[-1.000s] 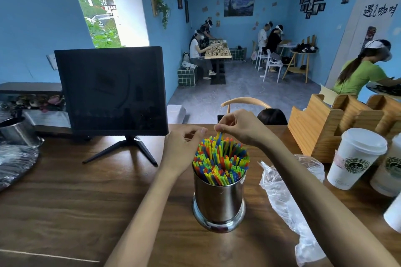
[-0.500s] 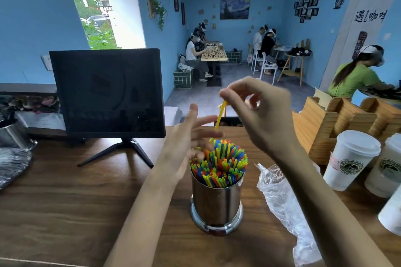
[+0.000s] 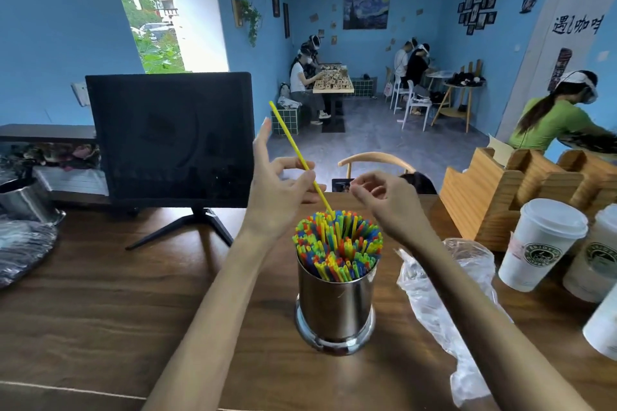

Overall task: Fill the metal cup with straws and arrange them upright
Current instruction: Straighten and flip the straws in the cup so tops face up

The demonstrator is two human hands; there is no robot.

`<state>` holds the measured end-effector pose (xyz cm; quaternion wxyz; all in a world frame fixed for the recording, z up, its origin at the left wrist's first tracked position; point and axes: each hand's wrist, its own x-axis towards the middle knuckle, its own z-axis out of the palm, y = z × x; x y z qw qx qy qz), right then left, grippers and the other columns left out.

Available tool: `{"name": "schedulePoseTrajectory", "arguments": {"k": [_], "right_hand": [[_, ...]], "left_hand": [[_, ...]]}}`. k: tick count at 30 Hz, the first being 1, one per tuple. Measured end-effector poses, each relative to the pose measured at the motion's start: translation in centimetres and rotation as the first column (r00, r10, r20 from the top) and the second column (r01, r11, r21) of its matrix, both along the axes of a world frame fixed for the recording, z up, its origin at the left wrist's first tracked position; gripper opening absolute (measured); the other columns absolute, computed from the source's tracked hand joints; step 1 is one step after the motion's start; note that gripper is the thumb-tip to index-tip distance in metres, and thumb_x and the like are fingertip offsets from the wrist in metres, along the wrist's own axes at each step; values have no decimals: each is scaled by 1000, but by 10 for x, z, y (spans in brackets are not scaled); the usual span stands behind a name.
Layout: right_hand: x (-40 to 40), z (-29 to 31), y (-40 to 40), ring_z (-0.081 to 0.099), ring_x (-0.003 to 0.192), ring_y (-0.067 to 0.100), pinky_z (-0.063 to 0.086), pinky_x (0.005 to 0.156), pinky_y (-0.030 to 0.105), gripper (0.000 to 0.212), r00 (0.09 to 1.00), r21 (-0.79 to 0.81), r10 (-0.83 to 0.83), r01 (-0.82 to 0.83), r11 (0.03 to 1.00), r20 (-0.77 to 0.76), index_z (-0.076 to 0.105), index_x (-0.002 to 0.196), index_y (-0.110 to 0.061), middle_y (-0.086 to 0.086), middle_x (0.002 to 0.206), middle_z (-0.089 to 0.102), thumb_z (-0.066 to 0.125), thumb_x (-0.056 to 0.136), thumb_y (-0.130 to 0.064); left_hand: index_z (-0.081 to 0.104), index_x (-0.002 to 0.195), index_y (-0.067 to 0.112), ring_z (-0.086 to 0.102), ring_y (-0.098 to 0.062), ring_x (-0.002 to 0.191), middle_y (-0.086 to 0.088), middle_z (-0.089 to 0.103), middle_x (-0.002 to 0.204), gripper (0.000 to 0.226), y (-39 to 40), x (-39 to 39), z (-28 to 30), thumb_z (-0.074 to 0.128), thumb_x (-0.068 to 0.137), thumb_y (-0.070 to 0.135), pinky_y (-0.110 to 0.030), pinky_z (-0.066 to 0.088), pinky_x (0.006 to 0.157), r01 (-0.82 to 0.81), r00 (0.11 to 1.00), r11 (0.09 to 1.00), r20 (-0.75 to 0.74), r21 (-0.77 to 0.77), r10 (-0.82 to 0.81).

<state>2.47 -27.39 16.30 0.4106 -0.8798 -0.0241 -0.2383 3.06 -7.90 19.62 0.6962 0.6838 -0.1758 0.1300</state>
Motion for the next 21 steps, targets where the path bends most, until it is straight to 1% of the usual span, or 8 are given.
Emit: {"name": "schedulePoseTrajectory", "arguments": {"k": [1,3,6,9,11,14,18,21], "right_hand": [[14,-9,-7,63,83,2,51,77,27,25,991,-86,18,-29,996,-134,72,107,-19,-6,97,72,64,96,-40],[27,-21,-11,64,93,7,52,78,28,35,955,-109,73,-108,988,-287,73,113,-18,-3,105,73,59,98,-47],[28,-27,-9,64,86,6,53,77,32,36,955,-101,83,-116,988,-285,77,96,-18,-4,93,70,58,99,-48],[30,-28,-11,68,87,11,56,83,39,31,947,1,125,-130,991,-296,74,80,-24,-6,86,69,61,97,-47],[33,-31,-12,71,87,13,58,86,42,32,932,51,158,-149,988,-325,74,79,-25,-4,85,74,61,96,-49],[33,-32,-13,72,83,11,59,83,38,32,923,112,184,-154,982,-339,77,82,-23,-5,84,77,63,95,-48],[31,-29,-12,72,76,10,58,77,34,31,923,164,204,-157,974,-327,77,80,-19,-2,79,77,67,94,-45],[32,-29,-10,73,80,15,60,80,36,31,936,127,185,-153,980,-299,77,80,-18,0,79,76,68,93,-44]], "left_hand": [[9,157,41,75,-25,71,-14,67,104,100,-3,2,-3,67,90,-6,-45,64,69,-18,999,997,33,76,16],[1,155,52,75,-28,69,-10,64,104,108,-6,6,-8,65,90,-6,-50,63,69,-7,997,986,71,167,-5],[-5,151,61,72,-32,65,-6,62,100,116,-9,10,-15,65,88,-6,-52,62,65,-14,993,965,119,261,-17],[-10,151,60,68,-21,71,-2,60,95,121,-9,13,-20,66,84,-6,-41,62,63,-41,985,919,168,393,-28],[-13,154,53,64,-15,69,-4,59,92,123,-8,14,-24,68,83,-7,-30,59,63,-28,979,900,193,436,-63],[-15,153,53,66,-16,64,-9,60,90,127,-5,17,-25,71,81,-7,-27,56,60,-7,976,877,195,481,-99],[6,152,54,65,-10,61,-4,67,81,110,-6,16,-28,75,82,5,-25,53,64,-45,976,846,206,532,-78],[35,141,47,67,-2,70,7,70,87,70,-6,11,-31,73,88,24,-16,51,71,-124,976,817,217,563,-1]]}}
